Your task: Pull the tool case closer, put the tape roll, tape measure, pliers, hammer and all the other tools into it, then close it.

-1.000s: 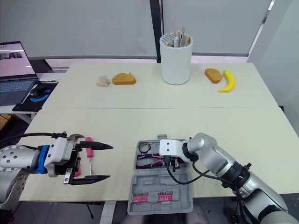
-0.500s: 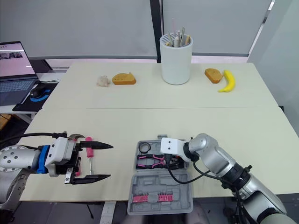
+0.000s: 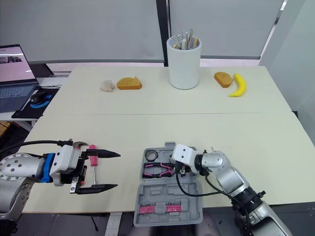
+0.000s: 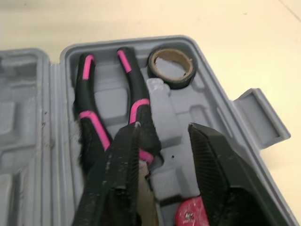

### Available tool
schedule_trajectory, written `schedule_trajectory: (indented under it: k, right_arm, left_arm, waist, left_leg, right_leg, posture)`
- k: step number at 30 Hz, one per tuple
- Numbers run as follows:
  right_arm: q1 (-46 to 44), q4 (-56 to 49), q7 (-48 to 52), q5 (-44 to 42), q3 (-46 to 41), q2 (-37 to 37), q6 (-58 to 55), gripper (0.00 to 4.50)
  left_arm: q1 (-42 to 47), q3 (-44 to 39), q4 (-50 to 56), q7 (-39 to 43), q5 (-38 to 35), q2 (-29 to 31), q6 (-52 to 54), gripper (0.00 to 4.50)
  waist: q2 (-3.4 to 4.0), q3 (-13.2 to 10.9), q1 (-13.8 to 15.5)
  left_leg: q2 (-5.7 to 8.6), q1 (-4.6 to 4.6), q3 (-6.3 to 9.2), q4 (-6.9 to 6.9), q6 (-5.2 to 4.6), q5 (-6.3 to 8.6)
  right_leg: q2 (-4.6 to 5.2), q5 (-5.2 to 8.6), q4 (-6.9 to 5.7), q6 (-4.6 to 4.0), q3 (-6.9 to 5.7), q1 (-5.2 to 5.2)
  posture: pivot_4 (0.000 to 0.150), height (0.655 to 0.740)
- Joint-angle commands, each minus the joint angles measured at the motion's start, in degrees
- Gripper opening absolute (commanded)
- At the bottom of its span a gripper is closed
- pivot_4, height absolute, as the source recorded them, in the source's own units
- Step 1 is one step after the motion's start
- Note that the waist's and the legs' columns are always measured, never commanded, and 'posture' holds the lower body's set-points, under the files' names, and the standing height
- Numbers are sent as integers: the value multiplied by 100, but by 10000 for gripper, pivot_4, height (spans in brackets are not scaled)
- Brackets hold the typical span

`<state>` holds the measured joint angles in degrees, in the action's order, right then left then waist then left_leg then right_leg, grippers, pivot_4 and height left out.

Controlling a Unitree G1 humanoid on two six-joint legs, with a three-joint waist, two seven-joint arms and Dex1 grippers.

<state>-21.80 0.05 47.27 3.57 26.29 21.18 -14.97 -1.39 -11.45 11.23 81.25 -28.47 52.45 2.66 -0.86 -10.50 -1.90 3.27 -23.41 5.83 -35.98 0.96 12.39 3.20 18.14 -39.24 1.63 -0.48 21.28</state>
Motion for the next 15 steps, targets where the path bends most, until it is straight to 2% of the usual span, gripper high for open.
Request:
schedule_trajectory:
  k: [1,5,15]
  right_arm:
    - [-21,106,-70,114,36,-48,300,7469]
    - [5,210,17,91,30,-74,332,109]
    - [53,741,-60,479,255,-74,602,109]
  left_arm:
    - [12,-1,-13,62,26,16,-162,45000]
    - [39,3,-32,76,38,11,-167,45000]
    - [45,29,62,-12,32,-36,-130,45000]
  waist:
    - [0,0,10]
    - [0,0,13]
    - [-2,4,7]
  left_leg:
    - [0,0,0,0,0,0]
    - [3,0,-3,-3,1,0]
    - [1,5,-3,-2,0,0]
  right_leg:
    - [0,0,0,0,0,0]
    - [1,0,1,1,2,-3]
    - [0,0,1,0,2,-7]
  posture:
    - [1500,7400]
    - [1500,7400]
    - [1500,7400]
